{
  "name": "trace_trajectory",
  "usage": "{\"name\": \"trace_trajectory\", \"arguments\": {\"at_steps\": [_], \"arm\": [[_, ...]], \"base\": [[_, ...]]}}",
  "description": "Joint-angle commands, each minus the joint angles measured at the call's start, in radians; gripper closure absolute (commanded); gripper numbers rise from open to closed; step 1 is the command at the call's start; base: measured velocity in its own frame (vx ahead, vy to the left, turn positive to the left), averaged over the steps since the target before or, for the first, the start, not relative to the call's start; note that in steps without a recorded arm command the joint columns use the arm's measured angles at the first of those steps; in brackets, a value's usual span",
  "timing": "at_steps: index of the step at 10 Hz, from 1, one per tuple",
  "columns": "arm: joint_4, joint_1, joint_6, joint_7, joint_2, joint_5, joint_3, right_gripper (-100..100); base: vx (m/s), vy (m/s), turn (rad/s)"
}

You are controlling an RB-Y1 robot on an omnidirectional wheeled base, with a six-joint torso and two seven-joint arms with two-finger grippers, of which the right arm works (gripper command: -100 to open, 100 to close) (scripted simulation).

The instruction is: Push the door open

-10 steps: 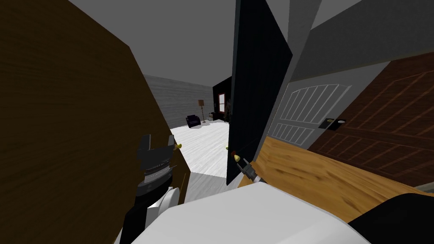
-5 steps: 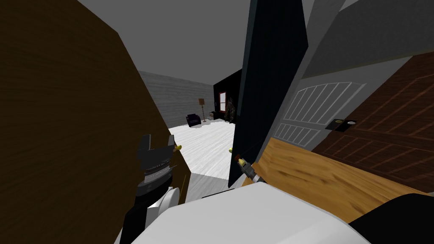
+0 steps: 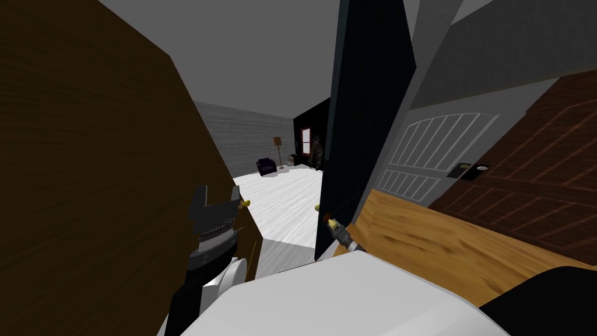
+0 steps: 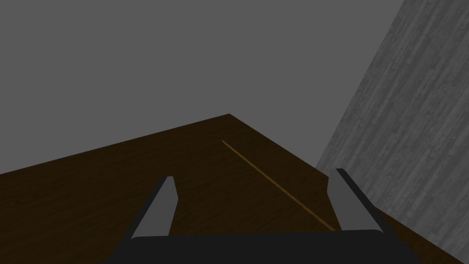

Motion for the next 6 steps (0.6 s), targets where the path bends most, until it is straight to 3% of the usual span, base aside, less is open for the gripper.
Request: {"name": "trace_trajectory", "arguments": {"at_steps": [1,6], "arm": [[-0.002,0.002,-0.002,-0.032,0.002,-0.007,0.001,100],[-0.012,0.021,-0.006,-0.156,0.012,-0.038,0.006,100]], "base": [[0.030,-0.001,0.016],[0.044,0.005,0.025]]}}
